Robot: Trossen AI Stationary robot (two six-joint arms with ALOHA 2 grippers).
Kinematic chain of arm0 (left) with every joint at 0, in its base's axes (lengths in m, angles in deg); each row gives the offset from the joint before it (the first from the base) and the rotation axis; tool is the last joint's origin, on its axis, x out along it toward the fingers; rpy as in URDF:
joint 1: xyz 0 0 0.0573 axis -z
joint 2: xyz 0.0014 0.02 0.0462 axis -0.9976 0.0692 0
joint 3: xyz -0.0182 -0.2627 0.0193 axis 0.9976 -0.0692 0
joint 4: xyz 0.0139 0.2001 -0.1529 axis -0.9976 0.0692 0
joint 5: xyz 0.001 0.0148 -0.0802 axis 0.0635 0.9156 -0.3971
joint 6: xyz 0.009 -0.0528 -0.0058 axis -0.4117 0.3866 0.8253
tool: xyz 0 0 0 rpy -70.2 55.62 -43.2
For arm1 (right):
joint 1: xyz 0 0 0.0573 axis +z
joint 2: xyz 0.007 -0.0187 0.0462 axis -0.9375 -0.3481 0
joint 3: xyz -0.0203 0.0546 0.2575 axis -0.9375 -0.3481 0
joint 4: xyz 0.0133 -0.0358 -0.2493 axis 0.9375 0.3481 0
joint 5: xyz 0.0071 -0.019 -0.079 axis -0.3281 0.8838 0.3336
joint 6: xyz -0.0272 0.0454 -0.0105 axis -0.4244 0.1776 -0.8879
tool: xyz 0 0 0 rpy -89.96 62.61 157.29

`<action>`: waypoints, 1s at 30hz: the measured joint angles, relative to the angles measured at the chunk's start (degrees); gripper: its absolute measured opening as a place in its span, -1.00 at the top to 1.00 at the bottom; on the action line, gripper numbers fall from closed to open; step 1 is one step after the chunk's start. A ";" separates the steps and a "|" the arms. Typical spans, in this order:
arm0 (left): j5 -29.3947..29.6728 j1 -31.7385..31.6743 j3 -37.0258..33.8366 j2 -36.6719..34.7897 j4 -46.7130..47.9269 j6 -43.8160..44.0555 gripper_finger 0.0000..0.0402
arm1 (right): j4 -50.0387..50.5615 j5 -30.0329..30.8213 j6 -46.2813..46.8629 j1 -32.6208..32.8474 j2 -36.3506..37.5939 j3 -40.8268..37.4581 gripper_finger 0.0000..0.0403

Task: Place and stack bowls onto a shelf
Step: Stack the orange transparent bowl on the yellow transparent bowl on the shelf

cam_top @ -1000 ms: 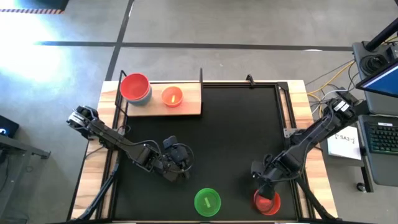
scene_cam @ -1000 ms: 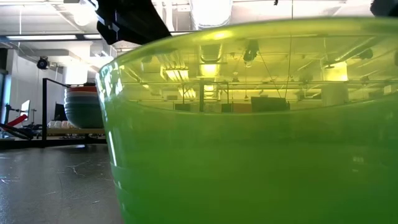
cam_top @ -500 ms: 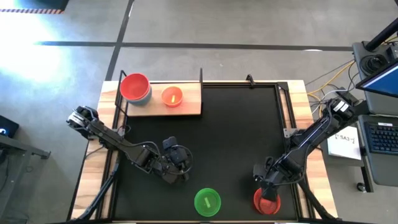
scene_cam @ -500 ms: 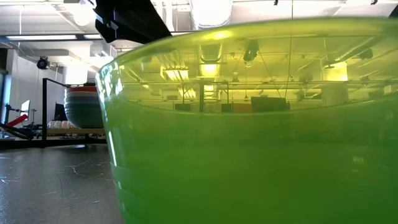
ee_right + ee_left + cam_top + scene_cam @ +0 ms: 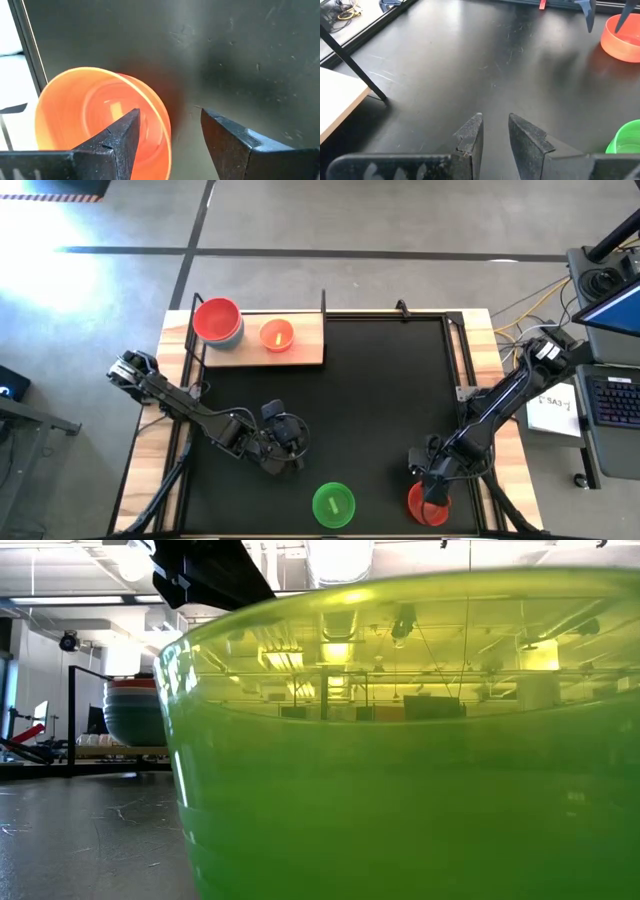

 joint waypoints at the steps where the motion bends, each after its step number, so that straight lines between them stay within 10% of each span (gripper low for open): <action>1: 0.02 0.00 -0.02 0.00 0.00 0.00 0.63 | -0.70 0.00 -0.02 0.00 0.00 -0.44 0.02; 30: 0.39 -0.02 -0.33 0.00 0.11 -0.03 0.63 | -7.72 0.43 -4.53 -0.02 0.00 -3.05 0.15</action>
